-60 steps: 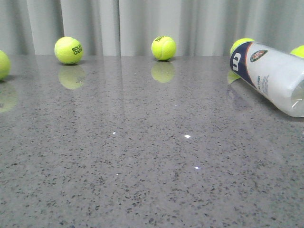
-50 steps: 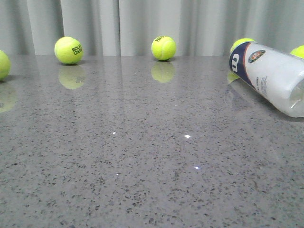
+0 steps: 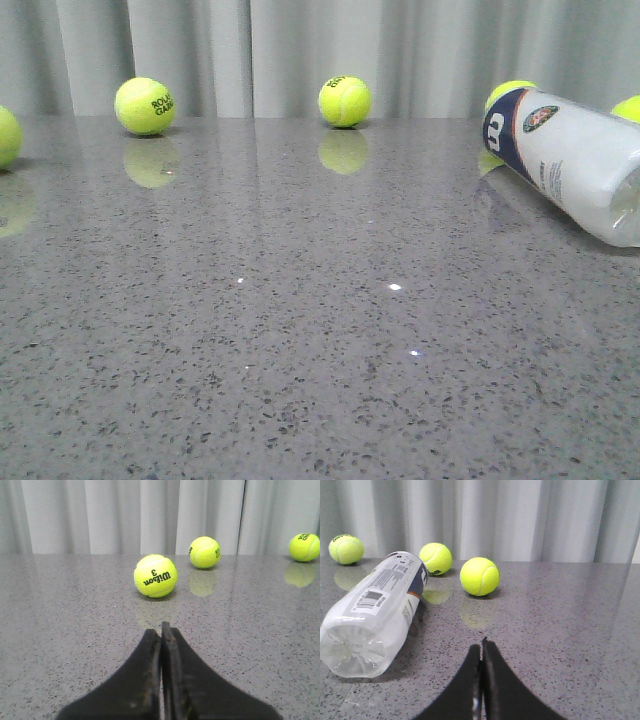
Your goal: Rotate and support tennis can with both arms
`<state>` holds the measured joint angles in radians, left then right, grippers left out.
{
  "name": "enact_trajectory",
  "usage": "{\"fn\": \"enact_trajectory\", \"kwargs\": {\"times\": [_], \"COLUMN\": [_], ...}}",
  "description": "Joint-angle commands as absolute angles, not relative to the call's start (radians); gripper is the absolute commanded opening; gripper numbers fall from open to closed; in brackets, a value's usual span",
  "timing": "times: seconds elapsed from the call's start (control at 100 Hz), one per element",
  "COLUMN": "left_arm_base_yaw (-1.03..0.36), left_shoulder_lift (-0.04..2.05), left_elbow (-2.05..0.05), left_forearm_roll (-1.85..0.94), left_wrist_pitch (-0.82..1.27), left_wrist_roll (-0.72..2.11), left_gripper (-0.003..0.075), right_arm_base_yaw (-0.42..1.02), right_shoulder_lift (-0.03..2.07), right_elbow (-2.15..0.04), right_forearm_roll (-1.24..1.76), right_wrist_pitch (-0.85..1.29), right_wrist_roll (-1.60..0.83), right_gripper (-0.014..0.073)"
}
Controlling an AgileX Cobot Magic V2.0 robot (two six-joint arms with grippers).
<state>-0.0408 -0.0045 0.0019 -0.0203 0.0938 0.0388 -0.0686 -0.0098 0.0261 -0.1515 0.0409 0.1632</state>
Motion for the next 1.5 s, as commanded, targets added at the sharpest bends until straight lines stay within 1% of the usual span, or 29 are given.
{"fn": "enact_trajectory", "kwargs": {"times": [0.0,0.1,0.17,0.39,0.5,0.76,1.08,1.28,1.37,1.42,1.49], "left_arm_base_yaw": [-0.039,-0.039,-0.039,-0.039,-0.039,-0.039,-0.039,-0.039,-0.039,-0.039,-0.039], "left_shoulder_lift": [-0.032,-0.032,-0.032,-0.032,-0.032,-0.032,-0.032,-0.032,-0.032,-0.032,-0.032], "left_elbow": [0.046,0.046,0.046,0.046,0.046,0.046,0.046,0.046,0.046,0.046,0.046], "left_forearm_roll": [-0.028,-0.028,-0.028,-0.028,-0.028,-0.028,-0.028,-0.028,-0.028,-0.028,-0.028], "left_wrist_pitch": [0.016,0.016,0.016,0.016,0.016,0.016,0.016,0.016,0.016,0.016,0.016], "left_wrist_roll": [0.035,0.035,0.035,0.035,0.035,0.035,0.035,0.035,0.035,0.035,0.035], "left_gripper": [-0.0018,-0.0018,-0.0019,-0.0018,-0.0018,-0.0019,-0.0019,-0.0019,-0.0018,-0.0019,-0.0018], "right_arm_base_yaw": [-0.076,-0.076,-0.076,-0.076,-0.076,-0.076,-0.076,-0.073,-0.053,-0.039,-0.015], "right_shoulder_lift": [-0.028,-0.028,-0.027,0.025,0.093,0.312,0.492,0.633,0.714,0.759,0.819], "right_elbow": [0.028,0.020,-0.008,-0.189,-0.286,-0.485,-0.610,-0.729,-0.790,-0.833,-0.883], "right_forearm_roll": [-0.165,-0.165,-0.165,-0.165,-0.165,-0.168,-0.144,-0.116,-0.081,-0.055,-0.026], "right_wrist_pitch": [-0.039,-0.027,0.020,0.264,0.387,0.524,0.503,0.572,0.606,0.623,0.640], "right_wrist_roll": [0.159,0.159,0.159,0.159,0.159,0.159,0.159,0.140,0.102,0.088,0.076], "right_gripper": [-0.0067,-0.0067,-0.0067,-0.0067,-0.0067,-0.0067,-0.0067,-0.0061,0.0004,0.0075,0.0213]}}
